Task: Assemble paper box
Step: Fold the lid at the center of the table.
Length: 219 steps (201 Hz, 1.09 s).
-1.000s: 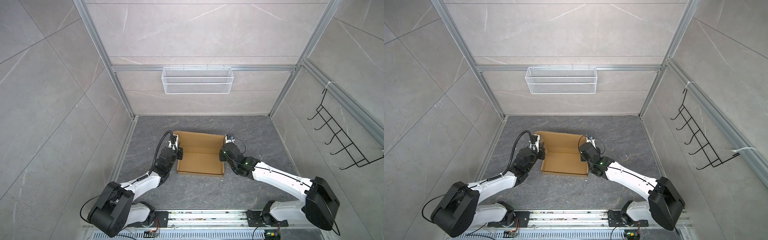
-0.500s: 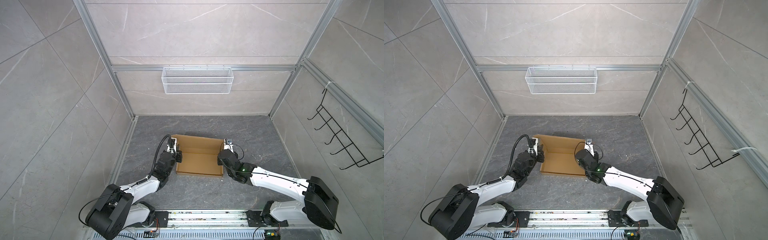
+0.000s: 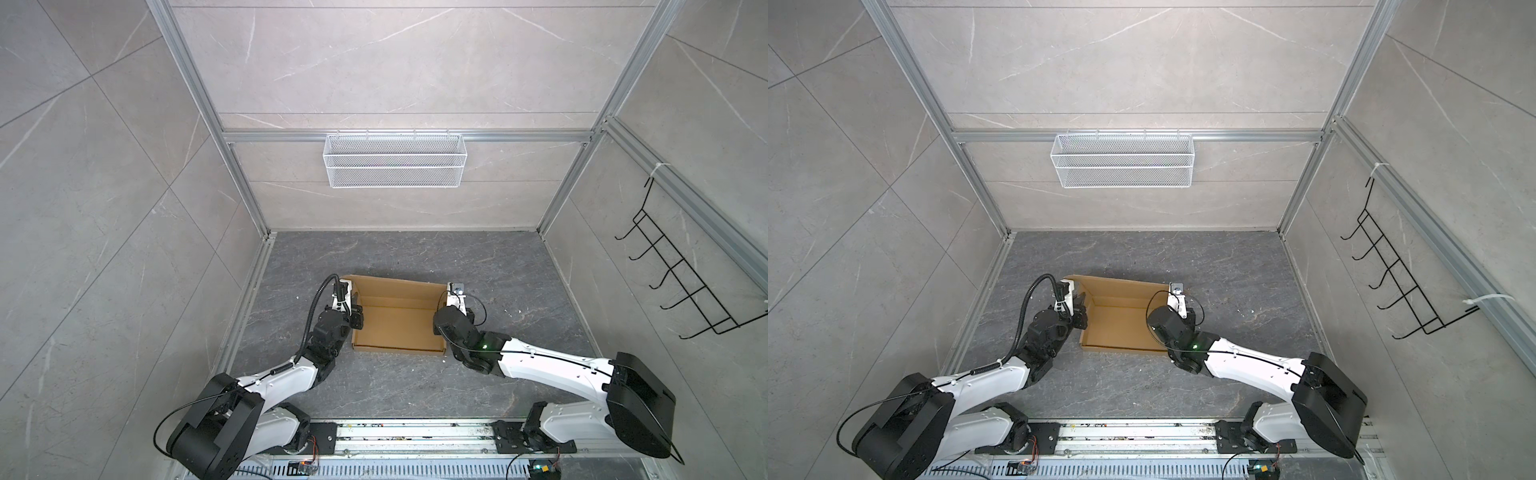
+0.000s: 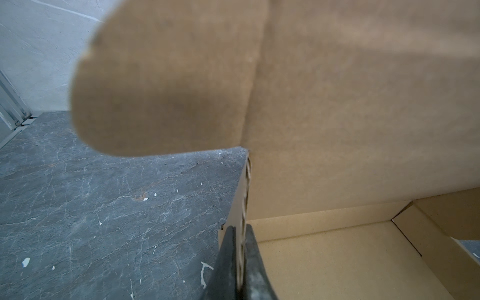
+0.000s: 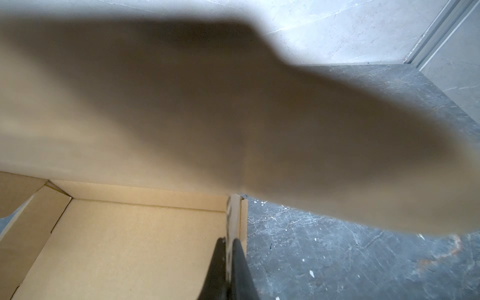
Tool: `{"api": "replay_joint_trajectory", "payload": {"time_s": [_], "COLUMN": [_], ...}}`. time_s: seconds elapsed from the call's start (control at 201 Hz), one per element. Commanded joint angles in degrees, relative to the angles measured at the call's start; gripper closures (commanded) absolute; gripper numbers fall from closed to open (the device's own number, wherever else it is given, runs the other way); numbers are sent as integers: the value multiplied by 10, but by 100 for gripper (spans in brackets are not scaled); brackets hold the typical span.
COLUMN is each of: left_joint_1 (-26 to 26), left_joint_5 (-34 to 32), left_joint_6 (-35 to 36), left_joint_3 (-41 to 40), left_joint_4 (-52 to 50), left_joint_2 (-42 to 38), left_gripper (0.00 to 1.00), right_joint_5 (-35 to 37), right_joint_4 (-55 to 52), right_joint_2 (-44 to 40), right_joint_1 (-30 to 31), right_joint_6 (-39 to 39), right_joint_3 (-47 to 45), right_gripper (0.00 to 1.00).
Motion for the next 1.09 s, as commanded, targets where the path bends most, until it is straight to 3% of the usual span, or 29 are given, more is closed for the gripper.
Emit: {"api": "replay_joint_trajectory", "payload": {"time_s": [0.0, 0.557, 1.085], "left_joint_1": [-24, -81, -87], "left_joint_5": [53, 27, 10], "left_joint_6": [-24, -23, -1], "left_joint_3": [-7, -30, -68], "left_joint_4": [-23, -14, -4], "left_joint_2": [0, 16, 13], "left_gripper": [99, 99, 98], "right_joint_5": [-45, -38, -51], "right_joint_4": [10, 15, 23], "right_joint_2": [18, 14, 22], "right_joint_1": [25, 33, 33], "right_joint_6": [18, 38, 36], "right_joint_3": [-13, -41, -70], "right_gripper": [97, 97, 97]}}
